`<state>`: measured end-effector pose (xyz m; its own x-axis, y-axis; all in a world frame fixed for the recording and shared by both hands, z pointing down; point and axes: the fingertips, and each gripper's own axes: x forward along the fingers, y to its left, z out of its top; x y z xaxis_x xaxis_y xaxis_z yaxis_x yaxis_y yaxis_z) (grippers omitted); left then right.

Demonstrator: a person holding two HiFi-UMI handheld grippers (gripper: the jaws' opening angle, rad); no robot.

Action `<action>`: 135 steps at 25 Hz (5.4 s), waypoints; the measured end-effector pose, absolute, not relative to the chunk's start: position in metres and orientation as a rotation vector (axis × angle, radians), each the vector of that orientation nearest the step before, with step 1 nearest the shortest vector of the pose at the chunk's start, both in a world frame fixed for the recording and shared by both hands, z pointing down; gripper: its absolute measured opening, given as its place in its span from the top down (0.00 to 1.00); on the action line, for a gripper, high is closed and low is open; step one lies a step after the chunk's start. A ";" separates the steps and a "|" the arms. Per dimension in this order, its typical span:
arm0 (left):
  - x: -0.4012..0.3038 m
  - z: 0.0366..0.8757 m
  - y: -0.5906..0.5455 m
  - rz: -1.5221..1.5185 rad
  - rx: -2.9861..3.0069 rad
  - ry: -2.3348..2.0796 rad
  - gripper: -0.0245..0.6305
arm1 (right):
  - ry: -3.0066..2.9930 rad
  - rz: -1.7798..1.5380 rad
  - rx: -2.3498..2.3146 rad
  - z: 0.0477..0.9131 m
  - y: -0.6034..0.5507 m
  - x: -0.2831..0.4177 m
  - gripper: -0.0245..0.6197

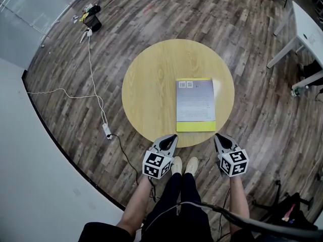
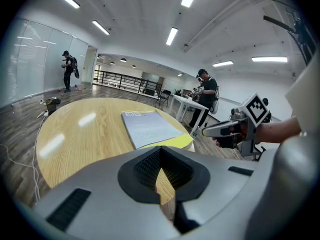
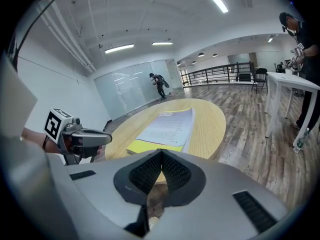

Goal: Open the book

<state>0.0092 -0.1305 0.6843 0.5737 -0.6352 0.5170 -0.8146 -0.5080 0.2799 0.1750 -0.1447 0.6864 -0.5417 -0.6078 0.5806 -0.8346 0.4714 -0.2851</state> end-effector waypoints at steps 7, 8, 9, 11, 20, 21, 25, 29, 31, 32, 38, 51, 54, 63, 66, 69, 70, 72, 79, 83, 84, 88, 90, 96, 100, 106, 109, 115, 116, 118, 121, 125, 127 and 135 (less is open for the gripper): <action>0.006 0.690 -0.130 0.494 2.297 -1.158 0.96 | -2.286 0.835 1.214 0.703 -0.153 0.178 0.88; 0.005 0.691 -0.130 0.497 2.297 -1.157 0.96 | -2.279 0.845 1.214 0.706 -0.155 0.178 0.85; 0.005 0.692 -0.130 0.500 2.295 -1.155 0.96 | -2.271 0.852 1.216 0.709 -0.156 0.179 0.85; 0.003 0.694 -0.130 0.501 2.290 -1.153 0.96 | -2.256 0.861 1.223 0.714 -0.158 0.180 0.82; -0.008 0.702 -0.131 0.508 2.267 -1.158 0.96 | -2.230 0.906 1.239 0.728 -0.165 0.179 0.82; -0.008 0.704 -0.131 0.509 2.265 -1.159 0.96 | -2.230 0.910 1.238 0.728 -0.166 0.179 0.82; -0.010 0.706 -0.130 0.512 2.257 -1.160 0.96 | -2.224 0.918 1.237 0.731 -0.165 0.178 0.82; -0.011 0.710 -0.128 0.511 2.248 -1.161 0.96 | -2.212 0.923 1.240 0.736 -0.163 0.177 0.82; -0.012 0.711 -0.128 0.511 2.246 -1.162 0.96 | -2.211 0.924 1.241 0.736 -0.163 0.176 0.82; -0.013 0.711 -0.128 0.511 2.245 -1.162 0.96 | -2.210 0.923 1.242 0.736 -0.163 0.176 0.82; -0.014 0.710 -0.128 0.510 2.242 -1.164 0.96 | -2.197 0.911 1.245 0.735 -0.163 0.177 0.82; -0.018 0.707 -0.130 0.497 2.238 -1.177 0.96 | -2.147 0.848 1.276 0.733 -0.165 0.180 0.89; -0.019 0.706 -0.131 0.493 2.233 -1.182 0.96 | -2.144 0.834 1.285 0.730 -0.166 0.181 0.91; -0.023 0.703 -0.133 0.474 2.238 -1.192 0.96 | -2.124 0.836 1.295 0.730 -0.167 0.183 0.95; -0.024 0.704 -0.131 0.473 2.234 -1.192 0.96 | -2.118 0.841 1.300 0.730 -0.166 0.183 0.95; -0.025 0.703 -0.130 0.470 2.236 -1.193 0.96 | -2.116 0.839 1.309 0.729 -0.166 0.184 0.95; -0.025 0.703 -0.130 0.468 2.236 -1.195 0.96 | -2.116 0.836 1.310 0.728 -0.166 0.184 0.95; -0.026 0.702 -0.130 0.464 2.236 -1.198 0.96 | -2.120 0.833 1.312 0.726 -0.166 0.183 0.95; -0.030 0.695 -0.131 0.456 2.245 -1.211 0.96 | -2.129 0.819 1.309 0.717 -0.167 0.180 0.95; -0.033 0.687 -0.134 0.445 2.257 -1.226 0.96 | -2.135 0.801 1.310 0.711 -0.169 0.178 0.95; -0.033 0.685 -0.135 0.444 2.261 -1.229 0.96 | -2.137 0.795 1.310 0.709 -0.169 0.178 0.95; -0.038 0.673 -0.137 0.431 2.275 -1.246 0.96 | -2.150 0.776 1.307 0.698 -0.169 0.174 0.95; -0.041 0.667 -0.138 0.423 2.279 -1.255 0.96 | -2.157 0.764 1.306 0.692 -0.170 0.171 0.95; -0.053 0.651 -0.141 0.395 2.290 -1.291 0.96 | -2.186 0.722 1.295 0.672 -0.171 0.159 0.95; -0.061 0.638 -0.143 0.375 2.294 -1.321 0.96 | -2.209 0.693 1.277 0.660 -0.170 0.149 0.95; -0.073 0.621 -0.142 0.346 2.305 -1.361 0.96 | -2.245 0.655 1.247 0.643 -0.170 0.130 0.95; -0.079 0.613 -0.141 0.329 2.306 -1.383 0.96 | -2.269 0.630 1.224 0.634 -0.170 0.119 0.95; -0.096 0.600 -0.136 0.303 2.295 -1.432 0.96 | -2.305 0.594 1.169 0.620 -0.168 0.094 0.95; -0.100 0.599 -0.135 0.299 2.291 -1.440 0.96 | -2.311 0.588 1.159 0.619 -0.167 0.089 0.95; -0.107 0.596 -0.131 0.291 2.282 -1.457 0.96 | -2.321 0.576 1.141 0.617 -0.165 0.080 0.95; -0.117 0.592 -0.126 0.278 2.270 -1.487 0.96 | -2.338 0.559 1.113 0.612 -0.164 0.067 0.95; -0.132 0.590 -0.117 0.263 2.247 -1.522 0.96 | -2.358 0.535 1.071 0.606 -0.160 0.049 0.95; -0.139 0.589 -0.113 0.255 2.237 -1.537 0.96 | -2.366 0.525 1.055 0.604 -0.158 0.041 0.95; -0.155 0.587 -0.103 0.231 2.203 -1.585 0.96 | -2.386 0.506 1.004 0.600 -0.154 0.022 0.95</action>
<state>-0.1552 -0.1027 0.5867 0.3384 -0.8663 0.3676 -0.9352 -0.2662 0.2336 0.0220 -0.1544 0.6004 -0.6036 -0.5534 0.5739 -0.7386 0.6592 -0.1413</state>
